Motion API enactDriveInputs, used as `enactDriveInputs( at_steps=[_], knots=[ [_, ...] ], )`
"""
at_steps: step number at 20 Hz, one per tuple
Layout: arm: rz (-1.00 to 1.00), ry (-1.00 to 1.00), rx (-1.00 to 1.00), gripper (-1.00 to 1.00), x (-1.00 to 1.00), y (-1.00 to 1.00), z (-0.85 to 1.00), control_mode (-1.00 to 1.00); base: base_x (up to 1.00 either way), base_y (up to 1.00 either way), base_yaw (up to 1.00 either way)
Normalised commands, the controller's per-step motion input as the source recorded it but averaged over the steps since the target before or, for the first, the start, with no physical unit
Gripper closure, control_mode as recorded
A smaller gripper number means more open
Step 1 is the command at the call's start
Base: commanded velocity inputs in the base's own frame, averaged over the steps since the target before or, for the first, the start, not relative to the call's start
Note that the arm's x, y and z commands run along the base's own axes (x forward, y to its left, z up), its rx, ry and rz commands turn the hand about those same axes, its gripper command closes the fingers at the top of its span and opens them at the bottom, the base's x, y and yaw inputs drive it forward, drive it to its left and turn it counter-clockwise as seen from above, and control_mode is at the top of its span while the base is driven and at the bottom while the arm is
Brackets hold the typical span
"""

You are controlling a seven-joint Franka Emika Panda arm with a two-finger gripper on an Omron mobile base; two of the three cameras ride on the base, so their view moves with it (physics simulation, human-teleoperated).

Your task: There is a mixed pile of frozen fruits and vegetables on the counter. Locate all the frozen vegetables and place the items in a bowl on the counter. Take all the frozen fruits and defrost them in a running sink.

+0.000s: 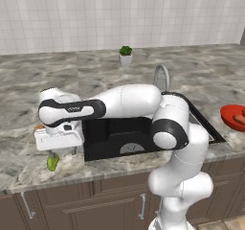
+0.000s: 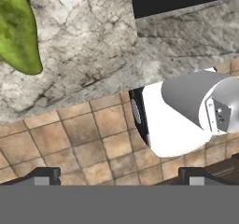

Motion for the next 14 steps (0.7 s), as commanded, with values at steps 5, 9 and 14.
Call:
enactDriveInputs(
  at_steps=[5, 9, 14],
  knots=[
    [-0.2, -0.09, 0.08, -1.0, 0.15, 0.04, -0.2, -1.0, 0.0, 0.0, 0.0],
    [0.08, 0.0, 0.0, -1.0, 0.38, 0.08, -0.04, -1.0, 0.0, 0.0, 0.0],
    [0.13, -0.1, -0.03, -1.0, 0.4, -0.14, -0.33, -1.0, 0.0, 0.0, 0.0]
  ],
)
